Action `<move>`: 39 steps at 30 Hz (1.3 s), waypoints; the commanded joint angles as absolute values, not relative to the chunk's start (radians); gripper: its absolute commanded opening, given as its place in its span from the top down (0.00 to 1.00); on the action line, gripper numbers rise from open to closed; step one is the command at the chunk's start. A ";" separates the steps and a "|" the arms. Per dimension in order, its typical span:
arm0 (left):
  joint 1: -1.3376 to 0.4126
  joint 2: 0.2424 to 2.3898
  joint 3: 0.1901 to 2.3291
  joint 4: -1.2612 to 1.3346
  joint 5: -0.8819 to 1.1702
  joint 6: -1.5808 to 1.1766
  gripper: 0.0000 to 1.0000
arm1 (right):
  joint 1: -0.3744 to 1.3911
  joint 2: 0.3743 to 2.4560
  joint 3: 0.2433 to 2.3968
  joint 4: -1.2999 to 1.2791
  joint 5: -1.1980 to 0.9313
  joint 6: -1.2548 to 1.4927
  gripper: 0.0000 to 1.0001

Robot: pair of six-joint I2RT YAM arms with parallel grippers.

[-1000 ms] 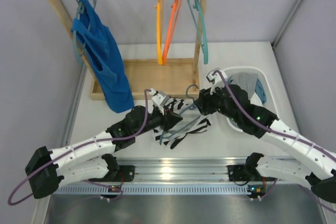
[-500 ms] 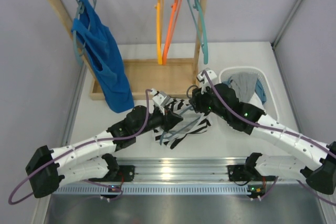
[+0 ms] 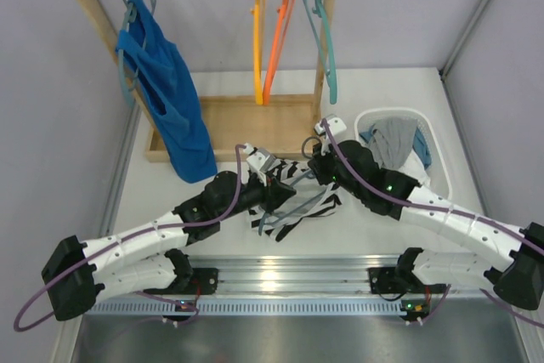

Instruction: Place the tank top on the hanger

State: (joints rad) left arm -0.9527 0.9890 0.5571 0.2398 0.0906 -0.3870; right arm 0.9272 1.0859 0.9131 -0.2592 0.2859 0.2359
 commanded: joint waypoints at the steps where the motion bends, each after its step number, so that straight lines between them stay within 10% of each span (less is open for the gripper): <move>1: -0.959 0.980 0.591 0.336 0.097 -0.379 1.00 | 0.943 1.094 0.913 -0.184 0.334 0.259 0.95; 8: -0.959 0.999 0.603 0.287 0.048 -0.400 0.99 | 0.983 1.091 0.916 -0.190 0.440 0.245 1.00; 16: -0.959 0.954 0.615 0.190 -0.098 -0.446 0.64 | 1.032 1.115 0.936 -0.215 0.545 0.203 1.00; 25: -0.959 0.825 0.669 -0.165 -0.444 -0.618 0.61 | 1.057 1.141 0.950 -0.245 0.634 0.206 1.00; 39: -0.959 0.850 0.684 -0.506 -0.345 -0.727 0.58 | 1.081 1.144 0.963 -0.259 0.657 0.202 1.00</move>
